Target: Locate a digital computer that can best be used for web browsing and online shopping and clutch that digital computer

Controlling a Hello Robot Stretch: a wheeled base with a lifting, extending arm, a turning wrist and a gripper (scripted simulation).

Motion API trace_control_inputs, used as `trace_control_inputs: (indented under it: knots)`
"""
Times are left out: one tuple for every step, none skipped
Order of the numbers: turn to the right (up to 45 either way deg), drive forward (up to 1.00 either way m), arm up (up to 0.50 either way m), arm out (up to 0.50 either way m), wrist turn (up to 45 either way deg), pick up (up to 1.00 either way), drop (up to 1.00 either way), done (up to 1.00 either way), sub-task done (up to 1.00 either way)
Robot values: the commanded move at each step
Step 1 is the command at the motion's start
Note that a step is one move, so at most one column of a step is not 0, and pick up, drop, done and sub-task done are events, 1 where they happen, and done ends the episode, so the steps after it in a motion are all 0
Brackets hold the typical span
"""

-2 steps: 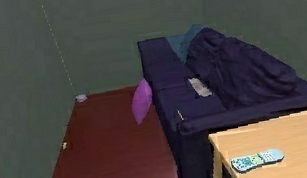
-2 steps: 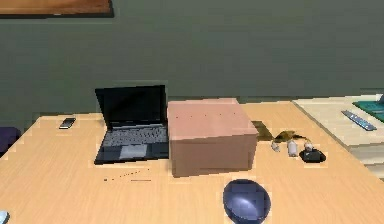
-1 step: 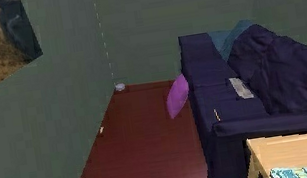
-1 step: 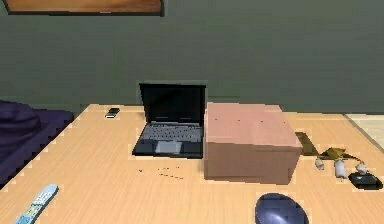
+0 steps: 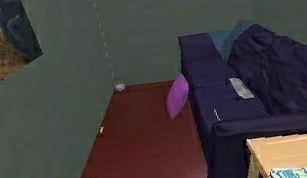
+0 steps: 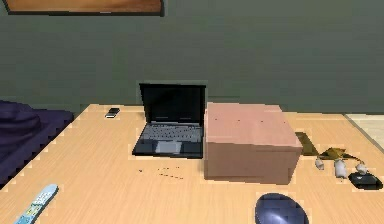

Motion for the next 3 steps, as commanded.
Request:
trace_control_inputs:
  knots:
    - [0.0, 0.00, 0.32, 0.00, 0.0, 0.00, 0.00, 0.00, 0.00]
    - [0.0, 0.00, 0.00, 0.44, 0.0, 0.00, 0.00, 0.00, 0.00]
    - [0.0, 0.00, 0.00, 0.00, 45.0, 0.00, 0.00, 0.00, 0.00]
